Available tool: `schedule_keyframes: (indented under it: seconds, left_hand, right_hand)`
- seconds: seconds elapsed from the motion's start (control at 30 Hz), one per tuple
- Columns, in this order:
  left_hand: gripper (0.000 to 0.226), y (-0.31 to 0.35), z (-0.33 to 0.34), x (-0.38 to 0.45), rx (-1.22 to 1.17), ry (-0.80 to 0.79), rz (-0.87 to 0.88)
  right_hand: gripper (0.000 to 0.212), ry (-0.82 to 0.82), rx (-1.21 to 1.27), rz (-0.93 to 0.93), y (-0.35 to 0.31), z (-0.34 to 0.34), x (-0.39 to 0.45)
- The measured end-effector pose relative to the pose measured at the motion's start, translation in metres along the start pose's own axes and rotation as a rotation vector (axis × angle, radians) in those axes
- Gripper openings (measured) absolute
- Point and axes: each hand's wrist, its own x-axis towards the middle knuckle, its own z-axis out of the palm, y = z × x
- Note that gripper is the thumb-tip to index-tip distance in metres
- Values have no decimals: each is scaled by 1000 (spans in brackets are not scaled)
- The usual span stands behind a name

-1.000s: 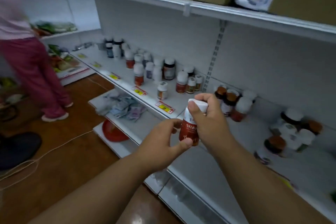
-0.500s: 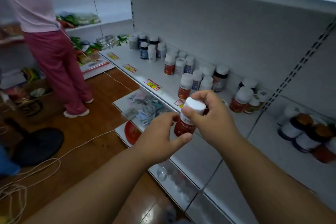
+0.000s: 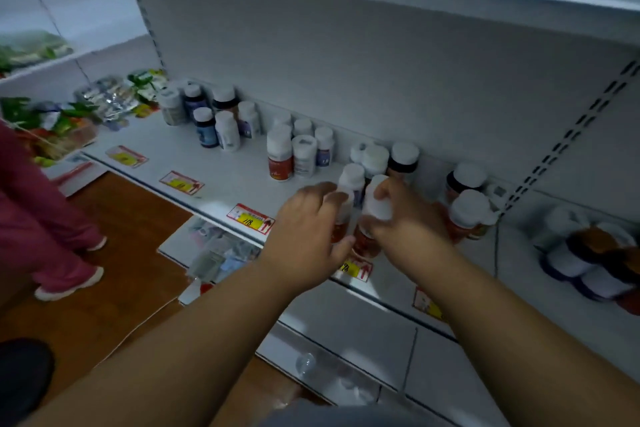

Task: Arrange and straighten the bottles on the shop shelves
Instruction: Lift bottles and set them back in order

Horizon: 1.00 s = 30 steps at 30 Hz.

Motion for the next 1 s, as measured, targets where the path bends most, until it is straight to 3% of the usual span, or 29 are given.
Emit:
schedule_keyframes:
  seconds: [0.17, 0.3, 0.53, 0.8, 1.0]
  left_hand:
    - [66, -27, 14, 30, 28, -162, 196]
    - [63, -47, 26, 38, -7, -206, 299]
    - [63, -60, 29, 41, -116, -183, 377]
    - [64, -65, 23, 40, -118, -163, 393]
    - [68, -39, 3, 40, -113, -98, 380]
  right_hand:
    - [31, -6, -104, 73, 10, 32, 10]
    - [35, 31, -82, 68, 9, 42, 10]
    - [49, 128, -68, 84, -5, 50, -12]
    - [50, 176, -132, 56, -16, 54, -15]
    - [45, 312, -222, 2, -28, 17, -28]
